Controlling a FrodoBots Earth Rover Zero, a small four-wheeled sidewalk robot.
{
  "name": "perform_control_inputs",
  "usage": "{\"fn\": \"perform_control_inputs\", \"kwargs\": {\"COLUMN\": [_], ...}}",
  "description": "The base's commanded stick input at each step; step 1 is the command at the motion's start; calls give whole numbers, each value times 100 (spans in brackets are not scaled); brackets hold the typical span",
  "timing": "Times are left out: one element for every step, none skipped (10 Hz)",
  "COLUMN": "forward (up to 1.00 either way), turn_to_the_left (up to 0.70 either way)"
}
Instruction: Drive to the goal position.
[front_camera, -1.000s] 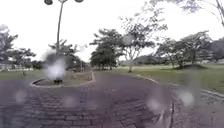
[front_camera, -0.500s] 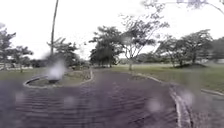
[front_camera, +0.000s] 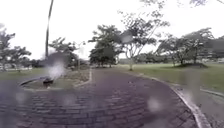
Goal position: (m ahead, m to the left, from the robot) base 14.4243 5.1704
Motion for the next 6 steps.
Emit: {"fn": "perform_control_inputs", "kwargs": {"forward": [70, 70, 70, 70, 70, 70], "turn_to_the_left": [0, 0, 0, 0, 0, 0]}}
